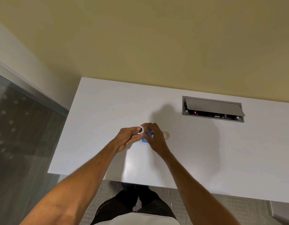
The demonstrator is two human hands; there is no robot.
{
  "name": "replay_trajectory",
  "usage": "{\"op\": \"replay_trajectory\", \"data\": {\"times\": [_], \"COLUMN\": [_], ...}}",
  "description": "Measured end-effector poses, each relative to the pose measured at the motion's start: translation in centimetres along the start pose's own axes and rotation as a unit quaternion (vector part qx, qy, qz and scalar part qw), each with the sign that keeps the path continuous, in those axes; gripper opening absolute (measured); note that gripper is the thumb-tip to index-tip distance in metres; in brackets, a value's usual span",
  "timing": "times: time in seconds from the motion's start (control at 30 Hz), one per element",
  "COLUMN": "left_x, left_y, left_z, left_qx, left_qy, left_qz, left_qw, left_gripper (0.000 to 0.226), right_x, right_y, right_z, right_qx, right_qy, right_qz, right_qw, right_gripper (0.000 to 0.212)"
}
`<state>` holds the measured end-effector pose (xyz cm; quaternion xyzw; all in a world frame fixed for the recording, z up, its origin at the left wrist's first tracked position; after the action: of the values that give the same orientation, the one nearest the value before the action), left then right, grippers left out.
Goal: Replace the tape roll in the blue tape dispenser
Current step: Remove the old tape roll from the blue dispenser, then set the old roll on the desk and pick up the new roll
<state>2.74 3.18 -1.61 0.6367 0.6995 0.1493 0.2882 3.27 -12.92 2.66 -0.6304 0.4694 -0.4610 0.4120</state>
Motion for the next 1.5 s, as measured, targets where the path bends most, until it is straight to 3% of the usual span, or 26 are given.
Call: {"op": "replay_trajectory", "data": {"times": [0.13,0.3,0.57,0.67,0.77,0.97,1.07,1.13,1.27,1.4,1.5], "left_x": [-0.2,-0.3,-0.7,-0.7,-0.8,-1.1,-0.7,0.1,1.7,2.7,3.2], "left_y": [-0.1,-0.1,-0.5,-0.1,0.1,0.8,1.4,2.3,3.9,4.0,3.7], "left_z": [-0.2,-0.3,0.2,0.2,0.1,-0.2,-0.5,-0.5,0.1,0.9,2.0], "left_qx": [0.007,0.012,0.043,0.027,0.012,-0.040,-0.057,-0.102,-0.186,-0.149,-0.125], "left_qy": [-0.020,-0.014,-0.043,-0.036,-0.036,-0.046,-0.007,0.054,0.166,0.218,0.241], "left_qz": [-0.033,-0.002,0.037,0.112,0.150,0.235,0.254,0.308,0.435,0.511,0.527], "left_qw": [0.999,1.000,0.997,0.993,0.988,0.970,0.966,0.944,0.865,0.818,0.805], "left_gripper": [0.019,0.035,0.043,0.050,0.035,0.035,0.010,0.007,0.034,0.049,0.048], "right_x": [0.1,0.3,0.0,0.0,0.0,0.4,0.5,0.7,0.7,0.4,0.0], "right_y": [-0.1,0.3,0.6,0.8,0.9,1.1,1.6,2.0,2.3,2.8,3.2], "right_z": [0.2,0.3,-0.1,-0.2,0.0,0.2,0.4,0.6,1.3,2.4,3.5], "right_qx": [-0.002,-0.020,-0.031,-0.034,-0.034,-0.036,-0.065,-0.083,-0.086,-0.086,-0.084], "right_qy": [-0.001,0.019,0.006,-0.010,-0.017,0.003,0.015,0.025,0.034,0.016,0.005], "right_qz": [0.000,-0.031,-0.040,-0.048,-0.052,-0.061,-0.065,-0.069,-0.083,-0.095,-0.112], "right_qw": [1.000,0.999,0.999,0.998,0.998,0.997,0.996,0.994,0.992,0.992,0.990], "right_gripper": [0.034,0.021,0.023,0.022,0.018,0.016,0.015,0.014,0.010,0.008,0.011]}}
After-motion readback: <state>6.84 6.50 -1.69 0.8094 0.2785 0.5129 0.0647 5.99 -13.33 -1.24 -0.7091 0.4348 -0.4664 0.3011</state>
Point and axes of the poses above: each hand's wrist, its own z-axis towards the middle knuckle, its own x-axis out of the back of the hand, y = z × x, the point moved 6 cm from there along z, towards the middle knuckle, and after that the axes turned 12 degrees about z, right-handed, at the moved point
